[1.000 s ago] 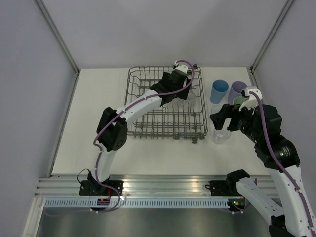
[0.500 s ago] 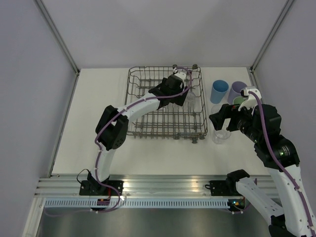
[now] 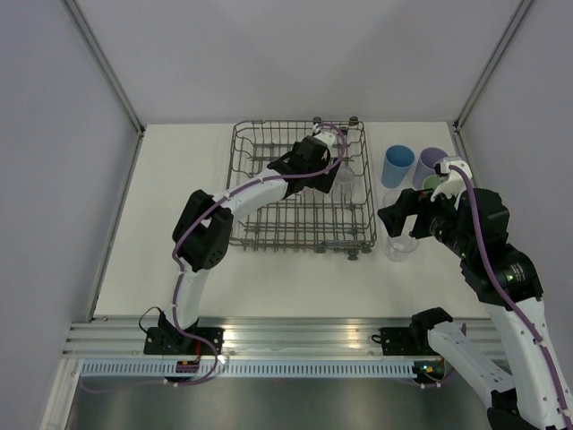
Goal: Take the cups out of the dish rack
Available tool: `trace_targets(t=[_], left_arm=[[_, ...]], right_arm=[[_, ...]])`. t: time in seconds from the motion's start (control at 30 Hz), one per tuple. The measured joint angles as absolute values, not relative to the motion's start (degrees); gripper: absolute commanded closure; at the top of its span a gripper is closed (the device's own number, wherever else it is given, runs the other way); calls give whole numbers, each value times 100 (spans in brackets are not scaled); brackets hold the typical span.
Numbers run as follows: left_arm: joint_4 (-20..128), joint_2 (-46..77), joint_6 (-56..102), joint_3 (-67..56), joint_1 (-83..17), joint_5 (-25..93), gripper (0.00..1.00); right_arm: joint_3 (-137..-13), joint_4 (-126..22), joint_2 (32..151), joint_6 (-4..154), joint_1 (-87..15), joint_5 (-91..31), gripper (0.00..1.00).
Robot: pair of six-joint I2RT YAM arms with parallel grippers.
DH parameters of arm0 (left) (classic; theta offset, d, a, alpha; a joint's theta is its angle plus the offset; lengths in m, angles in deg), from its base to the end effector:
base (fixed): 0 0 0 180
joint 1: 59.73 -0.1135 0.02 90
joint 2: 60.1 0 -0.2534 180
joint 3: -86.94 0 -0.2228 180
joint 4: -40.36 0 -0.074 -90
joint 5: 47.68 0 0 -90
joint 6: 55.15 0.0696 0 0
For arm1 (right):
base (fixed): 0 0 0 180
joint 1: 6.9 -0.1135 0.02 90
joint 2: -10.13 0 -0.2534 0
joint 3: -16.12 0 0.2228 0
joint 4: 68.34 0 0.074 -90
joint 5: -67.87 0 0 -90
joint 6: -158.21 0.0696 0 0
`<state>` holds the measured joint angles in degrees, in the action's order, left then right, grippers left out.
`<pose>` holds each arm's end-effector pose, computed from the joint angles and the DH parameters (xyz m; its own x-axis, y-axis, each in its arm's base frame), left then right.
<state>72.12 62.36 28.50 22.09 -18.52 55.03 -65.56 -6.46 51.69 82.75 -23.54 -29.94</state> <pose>0.3766 -0.3094 0.2095 -0.5281 0.3191 -0.7870 0.4586 0.8871 0.0520 0.1252 0.0473 0.3722 -0.4454 0.1265 -0.8864 -0.3025 0.9105 0.2819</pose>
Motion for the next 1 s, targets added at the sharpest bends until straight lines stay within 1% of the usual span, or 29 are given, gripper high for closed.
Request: trace_targets(t=[0.23, 0.3, 0.33, 0.4, 0.5, 0.53, 0.57, 0.63, 0.67, 0.7, 0.73, 0.77, 0.8, 1.0], left_arm=[[7210, 6485, 2933, 2353, -1884, 5405, 2], [7215, 6563, 2957, 2394, -1889, 5379, 5], [7215, 6601, 2970, 2423, -1889, 5368, 9], [7221, 6655, 2994, 2438, -1889, 5355, 21], [7225, 6679, 3029, 2464, -1889, 5265, 42], [7236, 6679, 3038, 2473, -1889, 5243, 52], [7241, 6679, 3057, 2482, -1889, 5245, 56], [7260, 6679, 3059, 2482, -1889, 5243, 68], [7265, 6679, 3059, 2482, -1889, 5239, 69], [7265, 6679, 3059, 2482, -1893, 5232, 75], [7271, 6677, 3059, 2482, -1895, 5232, 86], [7282, 6673, 3059, 2482, -1895, 5232, 89], [7300, 6671, 3059, 2482, -1895, 5232, 97], [7459, 6448, 3057, 2482, -1895, 5252, 98]], right_arm=[[-6558, -646, 5180, 8273, -2354, -3027, 2], [-6558, -644, 5182, 8273, -2357, -3029, 2], [-6558, -644, 5182, 8273, -2354, -3031, 2], [-6558, -644, 5182, 8273, -2354, -3031, 2], [-6565, -646, 5188, 8273, -2354, -3042, 2], [-6565, -646, 5188, 8273, -2354, -3047, 2], [-6565, -646, 5191, 8273, -2354, -3051, 2], [-6569, -646, 5197, 8273, -2354, -3077, 2], [-6571, -646, 5201, 8273, -2354, -3090, 2], [-6576, -646, 5210, 8273, -2354, -3095, 2], [-6582, -646, 5219, 8273, -2354, -3110, 2], [-6587, -646, 5226, 8271, -2354, -3117, 2], [-6587, -648, 5230, 8273, -2354, -3123, 2], [-6593, -650, 5250, 8269, -2354, -3125, 2]])
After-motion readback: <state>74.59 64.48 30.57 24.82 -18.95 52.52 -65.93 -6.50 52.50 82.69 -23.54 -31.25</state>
